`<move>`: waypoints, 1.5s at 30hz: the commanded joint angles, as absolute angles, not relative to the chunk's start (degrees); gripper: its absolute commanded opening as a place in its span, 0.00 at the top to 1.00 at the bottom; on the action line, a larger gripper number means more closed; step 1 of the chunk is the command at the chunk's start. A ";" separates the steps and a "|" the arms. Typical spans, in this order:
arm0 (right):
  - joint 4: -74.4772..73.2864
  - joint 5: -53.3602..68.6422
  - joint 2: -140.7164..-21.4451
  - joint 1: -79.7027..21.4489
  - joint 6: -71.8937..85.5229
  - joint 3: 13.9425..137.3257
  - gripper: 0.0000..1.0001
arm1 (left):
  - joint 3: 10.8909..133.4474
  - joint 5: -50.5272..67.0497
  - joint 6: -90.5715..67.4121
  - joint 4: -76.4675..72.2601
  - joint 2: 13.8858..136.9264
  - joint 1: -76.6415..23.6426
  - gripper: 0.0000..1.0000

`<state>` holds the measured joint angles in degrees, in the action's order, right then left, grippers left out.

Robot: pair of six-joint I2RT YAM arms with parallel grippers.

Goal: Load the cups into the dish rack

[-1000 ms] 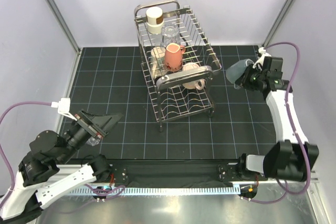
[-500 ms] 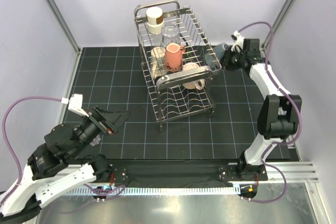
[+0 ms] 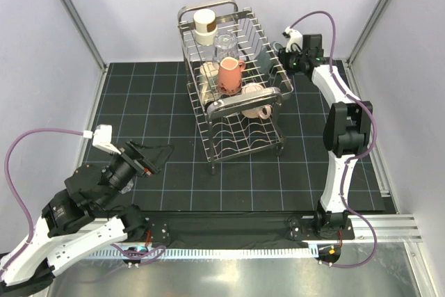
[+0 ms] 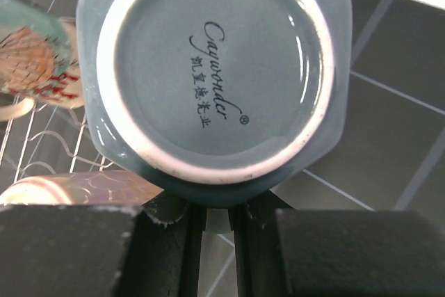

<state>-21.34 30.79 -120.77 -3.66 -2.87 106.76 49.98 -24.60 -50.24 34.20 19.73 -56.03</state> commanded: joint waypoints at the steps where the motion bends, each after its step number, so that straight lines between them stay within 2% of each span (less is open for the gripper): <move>1: -17.32 36.91 -120.14 -6.58 -6.59 112.23 0.96 | 49.31 -27.94 -49.13 32.87 18.37 -56.25 0.07; 11: -14.85 42.44 -120.94 -8.79 -6.33 108.81 0.96 | 49.39 -30.23 -47.90 34.10 17.05 -56.16 0.07; 18: -20.30 44.64 -124.98 -9.32 -9.75 111.97 0.96 | 49.31 -31.02 -47.81 34.80 16.00 -56.16 0.06; 28: -23.20 40.88 -126.21 -11.16 -14.06 111.80 0.96 | 49.57 -31.47 -48.52 35.77 15.73 -56.16 0.05; 40: -23.47 35.68 -126.30 -12.74 -14.41 111.89 0.77 | 49.66 -31.82 -49.13 36.83 15.21 -56.16 0.05; 45: -23.20 34.80 -125.51 -12.83 -14.68 111.27 0.63 | 49.83 -31.99 -49.04 36.83 15.47 -56.16 0.04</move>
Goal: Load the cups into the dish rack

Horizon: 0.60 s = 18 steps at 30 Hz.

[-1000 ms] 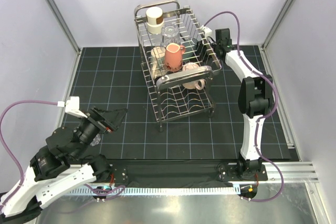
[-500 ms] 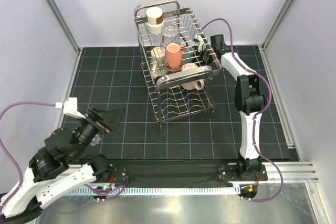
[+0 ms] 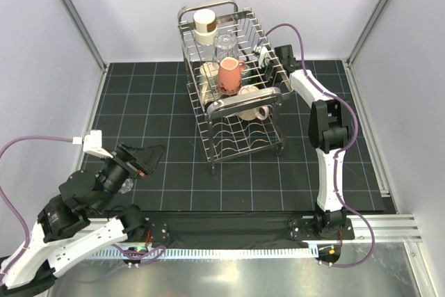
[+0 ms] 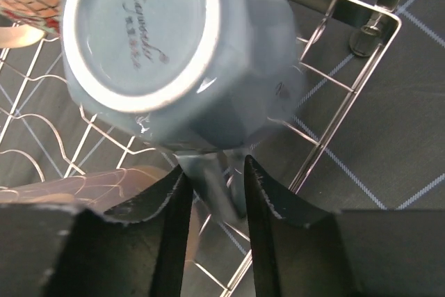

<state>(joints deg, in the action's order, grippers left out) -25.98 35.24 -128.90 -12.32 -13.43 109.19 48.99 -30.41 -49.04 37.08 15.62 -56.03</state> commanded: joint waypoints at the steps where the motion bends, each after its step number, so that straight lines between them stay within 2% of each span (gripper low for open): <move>1: -23.12 34.63 -125.33 -12.83 -14.76 111.01 0.60 | 49.83 -31.91 -49.13 36.83 15.47 -56.16 0.04; 18: -16.00 37.09 -121.47 -11.17 -8.44 104.77 0.50 | 50.01 -33.75 -51.85 40.51 17.05 -56.16 0.04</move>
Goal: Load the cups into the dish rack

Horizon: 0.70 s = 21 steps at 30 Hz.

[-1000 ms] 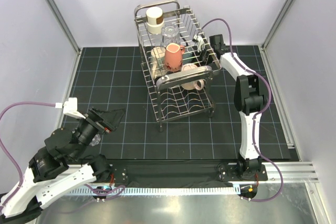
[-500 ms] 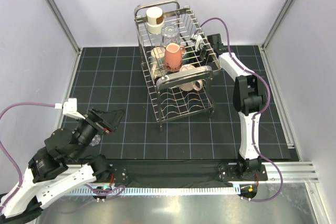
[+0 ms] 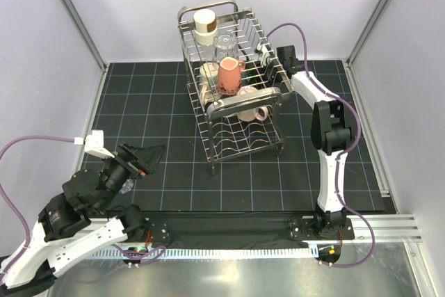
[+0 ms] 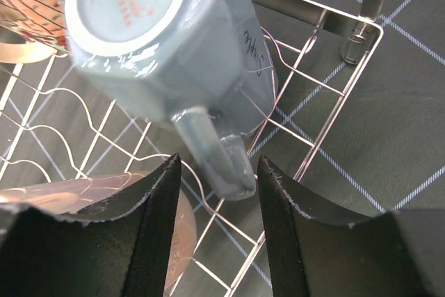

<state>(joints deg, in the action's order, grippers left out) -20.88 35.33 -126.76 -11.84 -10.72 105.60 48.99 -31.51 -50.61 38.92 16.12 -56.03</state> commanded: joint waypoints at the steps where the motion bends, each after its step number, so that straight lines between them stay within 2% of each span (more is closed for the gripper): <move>1: -16.00 37.18 -121.38 -11.08 -7.83 104.24 0.49 | 50.10 -33.58 -52.20 40.69 17.05 -56.16 0.04; 21: -9.49 37.71 -112.77 -7.48 -1.59 92.56 0.47 | 52.38 -39.02 -61.16 50.27 20.83 -56.16 0.06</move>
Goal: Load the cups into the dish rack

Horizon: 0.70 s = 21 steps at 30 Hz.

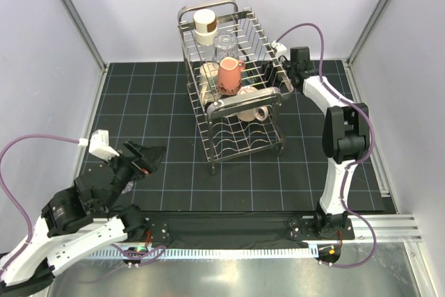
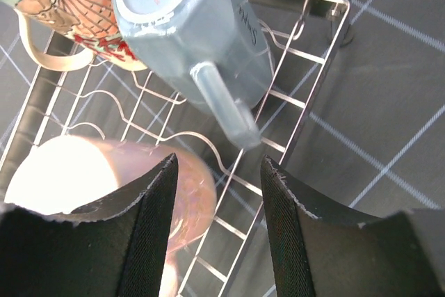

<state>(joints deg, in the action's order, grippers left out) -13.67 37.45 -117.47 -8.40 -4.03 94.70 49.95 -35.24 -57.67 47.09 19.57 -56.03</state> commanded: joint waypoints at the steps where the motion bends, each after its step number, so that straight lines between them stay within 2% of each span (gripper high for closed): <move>1: -8.54 37.10 -111.72 -7.12 -0.80 91.68 0.47 | 52.56 -39.20 -61.35 50.45 20.92 -56.16 0.07; 11: -5.00 31.74 -99.34 -0.88 9.74 79.72 0.46 | 56.60 -39.03 -61.79 56.77 28.38 -56.16 0.07; 17: -19.67 9.43 -90.19 1.41 18.53 74.36 0.46 | 59.23 -39.81 -62.58 62.13 34.52 -56.16 0.04; 21: -26.00 7.03 -82.72 0.97 25.38 67.17 0.46 | 61.43 -42.44 -62.05 65.74 38.92 -56.16 0.02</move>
<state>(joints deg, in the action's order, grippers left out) -18.59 14.26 -87.26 1.83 17.93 71.31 58.54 -38.17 -61.47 61.69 36.29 -56.03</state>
